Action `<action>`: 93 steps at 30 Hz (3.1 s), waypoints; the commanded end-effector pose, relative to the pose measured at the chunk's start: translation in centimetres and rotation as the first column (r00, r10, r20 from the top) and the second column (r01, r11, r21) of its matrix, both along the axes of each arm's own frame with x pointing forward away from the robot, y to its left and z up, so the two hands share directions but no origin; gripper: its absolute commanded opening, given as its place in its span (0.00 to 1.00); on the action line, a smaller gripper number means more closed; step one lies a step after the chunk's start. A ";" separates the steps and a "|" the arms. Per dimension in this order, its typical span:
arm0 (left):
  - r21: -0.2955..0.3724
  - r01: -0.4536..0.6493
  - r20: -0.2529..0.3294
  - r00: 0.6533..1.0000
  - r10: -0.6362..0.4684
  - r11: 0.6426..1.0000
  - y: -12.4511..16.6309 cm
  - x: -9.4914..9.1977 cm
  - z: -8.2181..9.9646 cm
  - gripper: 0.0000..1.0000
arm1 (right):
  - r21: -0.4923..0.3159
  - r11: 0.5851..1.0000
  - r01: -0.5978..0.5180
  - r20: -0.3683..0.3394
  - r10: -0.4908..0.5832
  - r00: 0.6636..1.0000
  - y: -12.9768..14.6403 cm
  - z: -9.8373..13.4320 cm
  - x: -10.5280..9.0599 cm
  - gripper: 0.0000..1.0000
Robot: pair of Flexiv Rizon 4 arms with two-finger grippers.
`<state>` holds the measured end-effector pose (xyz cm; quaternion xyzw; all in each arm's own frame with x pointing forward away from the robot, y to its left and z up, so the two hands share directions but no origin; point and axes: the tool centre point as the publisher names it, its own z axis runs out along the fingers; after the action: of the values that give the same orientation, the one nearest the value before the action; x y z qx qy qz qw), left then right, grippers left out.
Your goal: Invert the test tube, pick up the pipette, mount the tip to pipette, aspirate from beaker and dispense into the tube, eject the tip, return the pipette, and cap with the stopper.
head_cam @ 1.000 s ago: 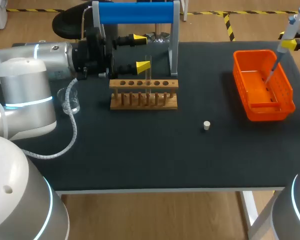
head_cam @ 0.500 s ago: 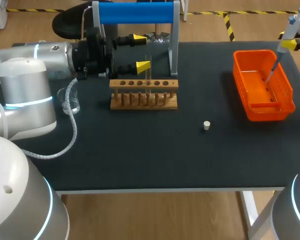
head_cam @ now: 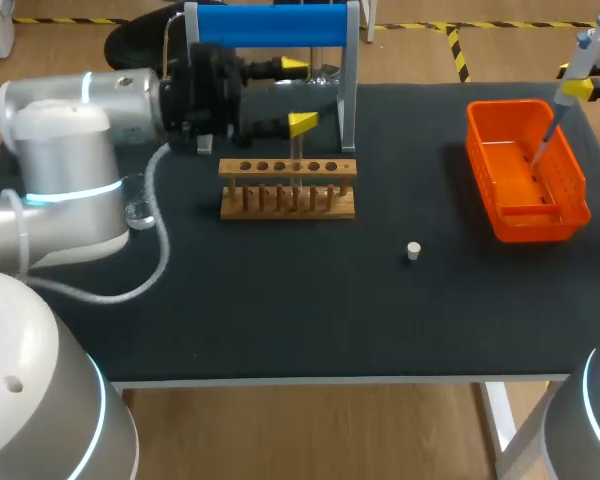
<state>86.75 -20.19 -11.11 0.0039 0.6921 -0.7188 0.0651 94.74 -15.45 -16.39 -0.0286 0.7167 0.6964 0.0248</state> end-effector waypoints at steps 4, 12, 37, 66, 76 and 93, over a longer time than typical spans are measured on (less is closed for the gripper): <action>0.091 -0.039 -0.009 0.999 0.040 0.995 -7.7 2.3 1.5 1.00 | -0.004 1.000 0.001 0.000 -0.001 1.000 0.0 0.1 -0.1 0.00; 0.120 -0.019 -0.022 1.000 0.022 0.993 -14.9 3.9 2.5 1.00 | -0.004 1.000 0.001 0.000 -0.001 1.000 0.0 0.1 -0.1 0.00; 0.129 0.010 -0.033 0.999 -0.006 0.992 -18.0 4.6 2.9 0.00 | -0.004 1.000 0.001 0.000 -0.001 1.000 0.0 0.1 -0.1 0.00; 0.054 0.019 -0.067 0.998 -0.016 0.998 -27.4 5.8 3.5 0.00 | -0.004 1.000 0.001 0.000 -0.001 1.000 0.0 0.1 -0.1 0.00; 0.001 0.069 -0.035 0.997 -0.069 0.998 -30.4 6.4 4.4 0.00 | -0.004 1.000 0.001 0.000 -0.001 1.000 0.0 0.1 -0.1 0.00; 0.046 0.096 -0.006 0.995 -0.096 0.994 -33.5 7.1 5.0 0.00 | -0.004 1.000 0.001 0.000 -0.001 1.000 0.0 0.1 -0.1 0.00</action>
<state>93.50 -52.74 -6.27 0.0366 0.7042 -0.7084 0.0309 94.73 -15.44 -16.38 -0.0286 0.7167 0.6963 0.0248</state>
